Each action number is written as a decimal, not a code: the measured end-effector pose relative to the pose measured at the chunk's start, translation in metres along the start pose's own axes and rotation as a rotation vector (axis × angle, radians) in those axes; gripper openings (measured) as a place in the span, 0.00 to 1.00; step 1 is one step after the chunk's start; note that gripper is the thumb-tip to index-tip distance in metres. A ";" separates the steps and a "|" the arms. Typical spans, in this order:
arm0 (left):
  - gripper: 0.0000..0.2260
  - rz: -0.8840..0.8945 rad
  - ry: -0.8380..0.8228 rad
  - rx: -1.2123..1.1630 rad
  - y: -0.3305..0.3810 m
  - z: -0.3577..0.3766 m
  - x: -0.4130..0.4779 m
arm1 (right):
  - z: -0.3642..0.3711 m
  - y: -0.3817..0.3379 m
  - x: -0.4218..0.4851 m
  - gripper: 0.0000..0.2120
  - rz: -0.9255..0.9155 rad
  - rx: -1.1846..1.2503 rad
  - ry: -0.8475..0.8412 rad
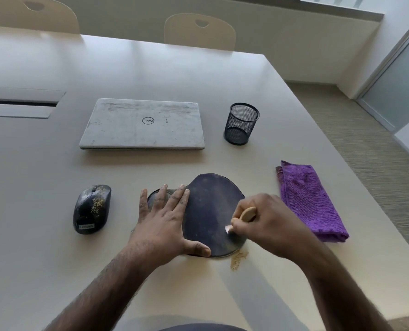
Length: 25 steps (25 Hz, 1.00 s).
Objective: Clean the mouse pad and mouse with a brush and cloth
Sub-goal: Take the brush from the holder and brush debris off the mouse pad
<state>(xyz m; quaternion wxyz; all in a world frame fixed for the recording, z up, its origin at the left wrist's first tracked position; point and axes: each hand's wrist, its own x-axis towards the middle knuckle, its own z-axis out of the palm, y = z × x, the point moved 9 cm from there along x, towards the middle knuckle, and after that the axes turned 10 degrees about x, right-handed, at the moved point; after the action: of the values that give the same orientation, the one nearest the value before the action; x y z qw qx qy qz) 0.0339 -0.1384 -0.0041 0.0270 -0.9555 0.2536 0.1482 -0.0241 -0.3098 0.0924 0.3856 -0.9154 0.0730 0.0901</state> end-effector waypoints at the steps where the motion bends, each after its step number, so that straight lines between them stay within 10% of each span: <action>1: 0.62 -0.001 0.000 0.001 0.000 0.000 0.000 | 0.002 0.000 -0.005 0.04 0.015 -0.011 -0.042; 25: 0.62 -0.002 -0.004 0.014 0.000 0.001 0.002 | 0.005 -0.006 -0.024 0.06 -0.030 0.004 -0.082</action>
<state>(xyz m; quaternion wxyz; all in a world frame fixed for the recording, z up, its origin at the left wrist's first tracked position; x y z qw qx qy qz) 0.0350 -0.1392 -0.0055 0.0341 -0.9553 0.2535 0.1481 -0.0463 -0.3001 0.0986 0.3916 -0.9110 0.0437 0.1215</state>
